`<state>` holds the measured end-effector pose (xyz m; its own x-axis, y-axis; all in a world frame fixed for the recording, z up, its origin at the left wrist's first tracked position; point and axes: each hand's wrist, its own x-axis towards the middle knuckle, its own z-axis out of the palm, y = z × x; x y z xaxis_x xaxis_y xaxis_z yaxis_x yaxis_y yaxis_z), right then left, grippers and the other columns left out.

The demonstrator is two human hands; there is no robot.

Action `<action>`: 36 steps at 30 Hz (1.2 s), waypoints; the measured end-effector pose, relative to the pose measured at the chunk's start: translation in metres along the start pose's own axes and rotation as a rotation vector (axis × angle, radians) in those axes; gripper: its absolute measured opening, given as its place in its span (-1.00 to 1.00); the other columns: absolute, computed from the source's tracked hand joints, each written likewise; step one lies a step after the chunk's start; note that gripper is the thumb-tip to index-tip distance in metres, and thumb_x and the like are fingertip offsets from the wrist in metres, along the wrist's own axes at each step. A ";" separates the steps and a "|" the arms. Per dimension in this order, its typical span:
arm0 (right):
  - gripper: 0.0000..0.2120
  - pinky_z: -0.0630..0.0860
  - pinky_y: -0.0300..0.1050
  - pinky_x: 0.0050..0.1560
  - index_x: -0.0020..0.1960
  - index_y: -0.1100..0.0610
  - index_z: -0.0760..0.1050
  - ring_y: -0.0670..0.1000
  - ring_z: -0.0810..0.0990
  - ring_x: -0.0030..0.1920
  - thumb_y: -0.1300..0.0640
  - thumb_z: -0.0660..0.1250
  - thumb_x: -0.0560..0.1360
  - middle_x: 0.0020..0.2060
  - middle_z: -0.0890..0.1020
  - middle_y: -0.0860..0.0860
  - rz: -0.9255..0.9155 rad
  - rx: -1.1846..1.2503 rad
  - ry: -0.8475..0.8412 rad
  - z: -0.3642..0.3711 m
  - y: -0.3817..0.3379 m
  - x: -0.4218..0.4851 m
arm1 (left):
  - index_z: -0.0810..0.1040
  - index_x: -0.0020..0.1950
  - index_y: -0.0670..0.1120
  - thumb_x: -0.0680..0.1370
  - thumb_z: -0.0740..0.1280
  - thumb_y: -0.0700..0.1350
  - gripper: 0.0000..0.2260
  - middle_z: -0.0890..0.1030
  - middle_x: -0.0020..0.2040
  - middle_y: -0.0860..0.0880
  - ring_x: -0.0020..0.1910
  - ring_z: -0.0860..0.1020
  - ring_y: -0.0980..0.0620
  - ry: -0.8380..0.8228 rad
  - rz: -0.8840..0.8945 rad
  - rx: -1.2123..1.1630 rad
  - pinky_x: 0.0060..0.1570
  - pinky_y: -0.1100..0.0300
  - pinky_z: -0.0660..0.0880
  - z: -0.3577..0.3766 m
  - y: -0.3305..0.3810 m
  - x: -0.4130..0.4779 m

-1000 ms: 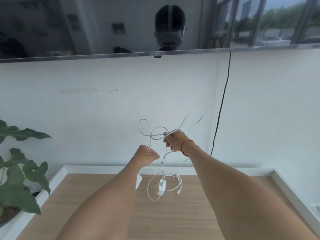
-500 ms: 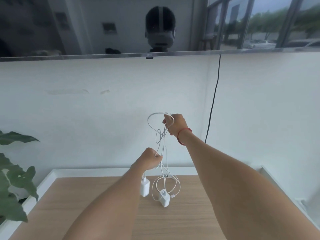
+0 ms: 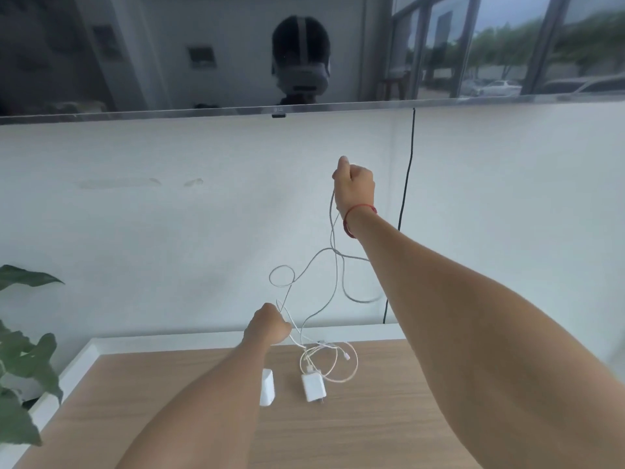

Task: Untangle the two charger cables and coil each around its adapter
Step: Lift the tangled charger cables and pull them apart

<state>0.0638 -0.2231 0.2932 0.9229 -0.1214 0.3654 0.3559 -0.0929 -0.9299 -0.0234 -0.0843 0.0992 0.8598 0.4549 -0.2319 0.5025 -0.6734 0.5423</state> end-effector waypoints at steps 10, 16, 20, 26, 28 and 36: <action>-0.59 0.41 -0.23 -0.47 -0.34 0.16 0.46 0.03 0.41 -0.54 0.02 0.10 0.60 -0.49 0.46 0.03 0.035 -0.143 -0.333 0.001 -0.008 -0.008 | 0.54 -0.27 -0.07 0.43 0.46 -0.06 -0.85 0.44 -0.41 0.02 -0.43 0.39 0.03 0.039 0.124 -0.303 -0.40 0.28 0.29 -0.037 0.018 -0.003; -0.64 0.47 -0.22 -0.43 -0.28 0.17 0.44 0.03 0.40 -0.51 0.07 0.07 0.60 -0.46 0.43 0.04 0.175 0.021 -0.388 0.010 -0.017 -0.015 | 0.56 0.28 -0.04 0.36 0.55 0.04 -0.48 0.51 0.25 0.06 0.25 0.49 0.04 -0.010 0.268 -0.382 0.25 0.13 0.43 -0.037 0.029 -0.007; -0.65 0.47 -0.22 -0.44 -0.27 0.18 0.44 0.02 0.39 -0.51 0.08 0.07 0.61 -0.46 0.42 0.05 0.187 0.093 -0.370 0.011 -0.024 -0.015 | 0.66 0.11 -0.03 0.50 0.42 0.05 -0.75 0.64 0.17 -0.04 0.07 0.61 -0.07 -0.009 0.297 -0.336 -0.06 0.17 0.48 -0.036 0.034 -0.010; -0.66 0.48 -0.20 -0.41 -0.24 0.18 0.41 0.05 0.39 -0.49 0.09 0.04 0.62 -0.44 0.40 0.07 0.263 0.232 -0.307 0.004 -0.027 -0.012 | 0.57 0.21 0.12 0.34 0.54 0.11 -0.54 0.26 -0.60 0.14 -0.56 0.21 0.07 -0.144 0.257 -0.336 -0.41 0.23 0.19 -0.042 0.040 -0.014; -0.66 0.49 -0.20 -0.42 -0.23 0.18 0.41 0.06 0.41 -0.48 0.10 0.02 0.63 -0.43 0.41 0.07 0.278 0.243 -0.304 0.003 -0.027 -0.012 | 0.62 0.15 0.09 0.37 0.52 0.12 -0.63 0.25 -0.60 0.16 -0.54 0.16 0.05 -0.151 0.286 -0.345 -0.41 0.23 0.17 -0.039 0.043 -0.015; -0.58 0.52 -0.19 -0.41 -0.24 0.20 0.45 0.05 0.45 -0.49 0.04 0.00 0.64 -0.44 0.45 0.08 0.256 0.225 -0.305 -0.004 -0.022 -0.014 | 0.59 -0.08 -0.01 0.53 0.36 0.02 -0.88 0.33 -0.61 0.12 -0.63 0.24 0.12 -0.068 0.279 -0.282 -0.49 0.32 0.20 -0.033 0.054 -0.017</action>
<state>0.0428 -0.2234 0.3086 0.9742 0.1877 0.1251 0.1030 0.1233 -0.9870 -0.0139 -0.1089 0.1588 0.9685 0.2312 -0.0924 0.2126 -0.5748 0.7902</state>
